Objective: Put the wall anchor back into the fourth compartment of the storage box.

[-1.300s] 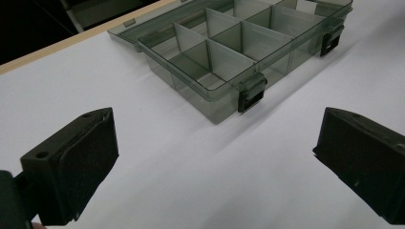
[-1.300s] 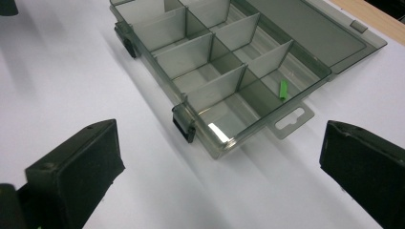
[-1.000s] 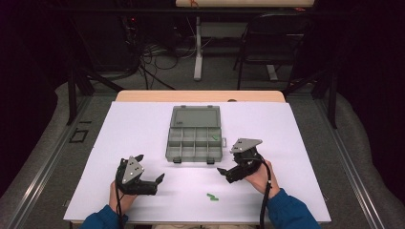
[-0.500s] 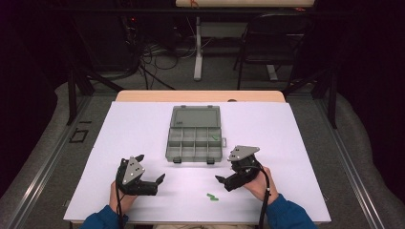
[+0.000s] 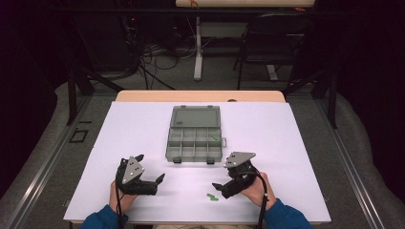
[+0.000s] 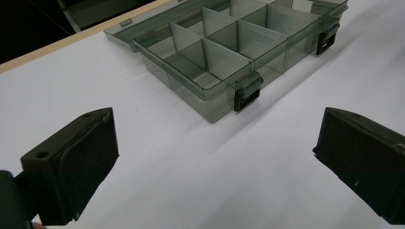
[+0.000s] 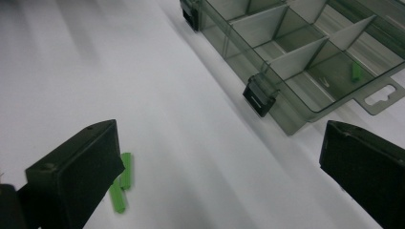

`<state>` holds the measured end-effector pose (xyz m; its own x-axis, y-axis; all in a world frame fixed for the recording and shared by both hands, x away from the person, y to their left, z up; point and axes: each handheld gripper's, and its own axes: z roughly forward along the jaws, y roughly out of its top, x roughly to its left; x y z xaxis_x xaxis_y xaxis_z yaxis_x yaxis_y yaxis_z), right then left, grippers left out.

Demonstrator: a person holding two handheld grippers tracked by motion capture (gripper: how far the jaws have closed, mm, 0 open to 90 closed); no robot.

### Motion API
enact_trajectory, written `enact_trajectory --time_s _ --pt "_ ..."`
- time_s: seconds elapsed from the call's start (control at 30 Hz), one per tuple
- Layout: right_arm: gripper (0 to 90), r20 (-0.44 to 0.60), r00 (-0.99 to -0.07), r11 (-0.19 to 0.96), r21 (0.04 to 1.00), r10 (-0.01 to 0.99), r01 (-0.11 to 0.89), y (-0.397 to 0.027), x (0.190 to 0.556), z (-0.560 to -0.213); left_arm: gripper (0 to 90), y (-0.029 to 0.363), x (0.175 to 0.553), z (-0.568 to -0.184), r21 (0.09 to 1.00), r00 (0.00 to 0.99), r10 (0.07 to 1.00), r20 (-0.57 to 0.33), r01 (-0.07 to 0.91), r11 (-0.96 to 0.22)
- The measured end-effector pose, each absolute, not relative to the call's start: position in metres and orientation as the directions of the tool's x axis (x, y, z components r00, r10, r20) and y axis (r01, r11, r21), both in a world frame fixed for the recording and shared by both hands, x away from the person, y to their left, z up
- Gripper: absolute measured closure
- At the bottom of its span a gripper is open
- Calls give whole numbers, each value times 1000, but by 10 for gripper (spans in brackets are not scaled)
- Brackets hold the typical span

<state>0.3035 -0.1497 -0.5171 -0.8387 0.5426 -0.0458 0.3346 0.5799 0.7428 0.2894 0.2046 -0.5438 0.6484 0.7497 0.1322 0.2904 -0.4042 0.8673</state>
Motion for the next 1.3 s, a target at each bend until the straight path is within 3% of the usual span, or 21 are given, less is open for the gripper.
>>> enact_trajectory --time_s 0.77,1.0,1.3 --pt "0 -2 -889 640 695 457 328 -131 295 -532 1 202 289 -544 870 656 744 131 284 -404" --pt "163 13 -899 653 683 438 328 -128 295 -536 1 203 290 -545 868 656 744 125 291 -403" --pt "446 18 -914 692 647 406 320 -121 293 -541 1 203 290 -545 867 656 744 126 292 -404"
